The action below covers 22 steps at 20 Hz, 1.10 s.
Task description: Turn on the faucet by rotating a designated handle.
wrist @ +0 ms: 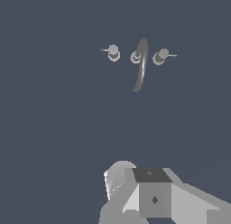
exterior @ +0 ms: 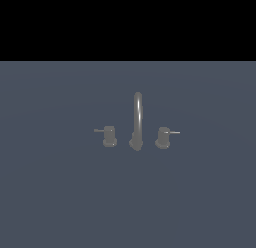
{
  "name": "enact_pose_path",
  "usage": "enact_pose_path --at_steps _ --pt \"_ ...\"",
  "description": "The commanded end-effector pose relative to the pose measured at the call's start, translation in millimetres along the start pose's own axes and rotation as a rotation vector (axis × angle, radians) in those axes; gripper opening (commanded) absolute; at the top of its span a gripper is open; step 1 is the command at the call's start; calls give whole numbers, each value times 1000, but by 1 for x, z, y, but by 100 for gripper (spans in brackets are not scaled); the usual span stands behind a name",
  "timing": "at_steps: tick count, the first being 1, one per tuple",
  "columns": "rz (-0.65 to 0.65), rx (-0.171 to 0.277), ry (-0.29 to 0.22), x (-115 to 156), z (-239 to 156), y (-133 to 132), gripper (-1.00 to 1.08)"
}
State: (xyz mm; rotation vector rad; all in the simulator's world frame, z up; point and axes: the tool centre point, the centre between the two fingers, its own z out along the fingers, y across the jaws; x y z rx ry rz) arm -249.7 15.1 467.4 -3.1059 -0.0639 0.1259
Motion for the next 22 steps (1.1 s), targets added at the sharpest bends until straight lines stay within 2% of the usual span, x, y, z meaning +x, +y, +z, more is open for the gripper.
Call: enact_pose_path --at_steps 1,15,22 --pt "0 0 0 0 0 0 -100" --pt "-12 22 -22 2 7 -8 -100" --pt "44 26 -19 18 12 -5 -100"
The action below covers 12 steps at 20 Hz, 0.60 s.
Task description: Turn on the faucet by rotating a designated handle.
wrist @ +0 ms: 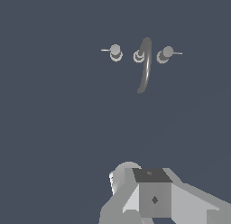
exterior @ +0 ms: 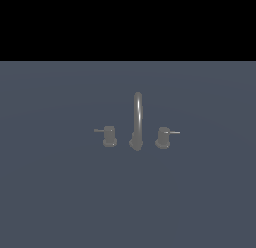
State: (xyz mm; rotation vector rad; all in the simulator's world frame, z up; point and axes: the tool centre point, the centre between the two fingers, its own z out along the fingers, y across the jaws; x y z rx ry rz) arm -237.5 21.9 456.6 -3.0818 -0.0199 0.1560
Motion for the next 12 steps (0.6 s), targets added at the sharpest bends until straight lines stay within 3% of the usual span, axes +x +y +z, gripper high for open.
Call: enact_pose_path --at_steps 1,12 --pt "30 2 2 8 3 2 -100" --pt "284 20 17 78 32 20 -100"
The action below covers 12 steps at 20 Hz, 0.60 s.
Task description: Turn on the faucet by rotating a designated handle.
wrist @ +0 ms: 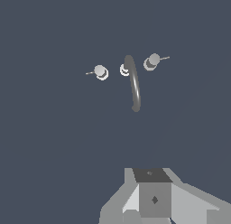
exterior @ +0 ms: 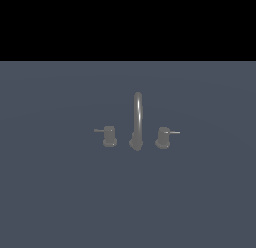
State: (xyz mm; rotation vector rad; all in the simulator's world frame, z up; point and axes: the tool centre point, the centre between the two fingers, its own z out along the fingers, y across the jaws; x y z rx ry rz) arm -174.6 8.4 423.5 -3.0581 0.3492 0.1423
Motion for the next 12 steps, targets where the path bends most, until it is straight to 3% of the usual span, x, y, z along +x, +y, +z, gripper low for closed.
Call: enact_pose_path --at_steps 1,12 --pt "79 5 4 21 11 2 -100" --pt "450 22 26 114 76 21 -100"
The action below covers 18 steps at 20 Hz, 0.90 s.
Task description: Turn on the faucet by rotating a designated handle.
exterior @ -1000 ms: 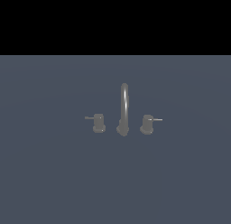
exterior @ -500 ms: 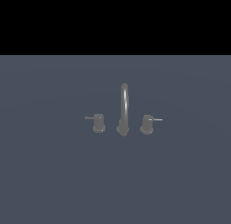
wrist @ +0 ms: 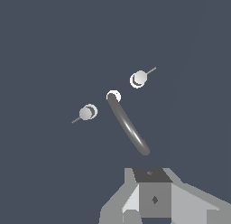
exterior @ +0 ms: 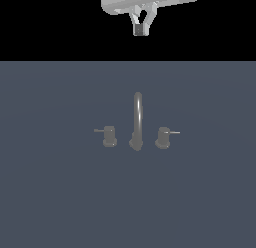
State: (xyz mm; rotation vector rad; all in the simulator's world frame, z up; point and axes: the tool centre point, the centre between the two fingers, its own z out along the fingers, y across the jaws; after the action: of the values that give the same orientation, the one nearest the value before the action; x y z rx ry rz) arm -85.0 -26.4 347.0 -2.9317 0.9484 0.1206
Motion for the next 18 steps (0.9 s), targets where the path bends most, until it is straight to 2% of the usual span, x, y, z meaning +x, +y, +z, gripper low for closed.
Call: enact_pose_path --at_steps 1,9,18 --pt "86 3 6 21 18 -2 -100" --pt "358 10 26 81 81 2 -100" --pt "660 14 56 138 163 19 -100"
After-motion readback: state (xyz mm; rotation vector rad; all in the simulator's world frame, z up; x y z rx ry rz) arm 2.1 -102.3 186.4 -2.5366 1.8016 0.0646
